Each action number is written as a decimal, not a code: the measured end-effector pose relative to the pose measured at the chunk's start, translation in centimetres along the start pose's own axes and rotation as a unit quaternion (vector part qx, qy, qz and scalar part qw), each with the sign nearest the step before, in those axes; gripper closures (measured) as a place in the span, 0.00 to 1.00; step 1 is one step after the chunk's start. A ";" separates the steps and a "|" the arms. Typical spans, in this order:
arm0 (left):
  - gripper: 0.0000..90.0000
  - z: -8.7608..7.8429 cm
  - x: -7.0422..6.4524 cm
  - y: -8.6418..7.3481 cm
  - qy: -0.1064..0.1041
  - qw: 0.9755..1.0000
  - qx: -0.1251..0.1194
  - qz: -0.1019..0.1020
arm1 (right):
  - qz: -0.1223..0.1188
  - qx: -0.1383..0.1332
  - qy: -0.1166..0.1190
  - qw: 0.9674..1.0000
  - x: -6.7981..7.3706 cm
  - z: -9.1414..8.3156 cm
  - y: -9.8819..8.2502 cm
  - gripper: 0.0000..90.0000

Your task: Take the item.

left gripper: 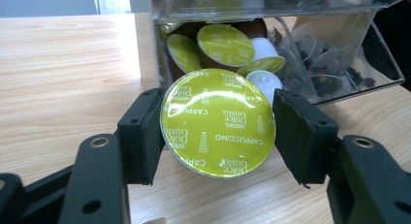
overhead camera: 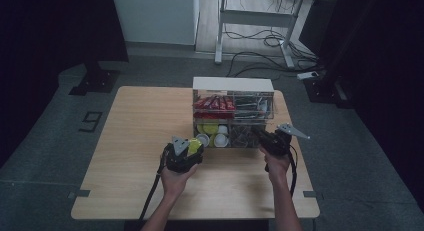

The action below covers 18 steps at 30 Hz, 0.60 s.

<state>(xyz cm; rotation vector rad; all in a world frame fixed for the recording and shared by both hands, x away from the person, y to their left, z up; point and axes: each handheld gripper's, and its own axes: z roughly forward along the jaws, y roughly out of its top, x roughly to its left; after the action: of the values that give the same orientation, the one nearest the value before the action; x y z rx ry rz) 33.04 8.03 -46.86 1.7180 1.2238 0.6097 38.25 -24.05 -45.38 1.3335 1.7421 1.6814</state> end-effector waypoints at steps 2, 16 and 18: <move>0.43 -0.1 0.4 -0.1 0.002 1.000 0.002 -0.002 | 0.000 0.000 0.000 1.000 0.0 0.0 0.0 0.96; 0.43 -0.3 3.1 -1.3 0.028 0.999 0.018 -0.013 | 0.000 0.001 -0.003 1.000 -0.1 0.0 -0.1 0.96; 0.43 -0.4 3.5 -1.4 0.032 0.999 0.020 -0.015 | 0.000 0.002 -0.003 1.000 -0.1 0.1 -0.1 0.96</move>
<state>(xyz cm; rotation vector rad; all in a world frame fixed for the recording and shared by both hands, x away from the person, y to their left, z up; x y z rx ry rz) 33.43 11.54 -48.32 1.7222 1.3110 0.6303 38.31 -24.09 -45.52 1.3394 1.7432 1.6737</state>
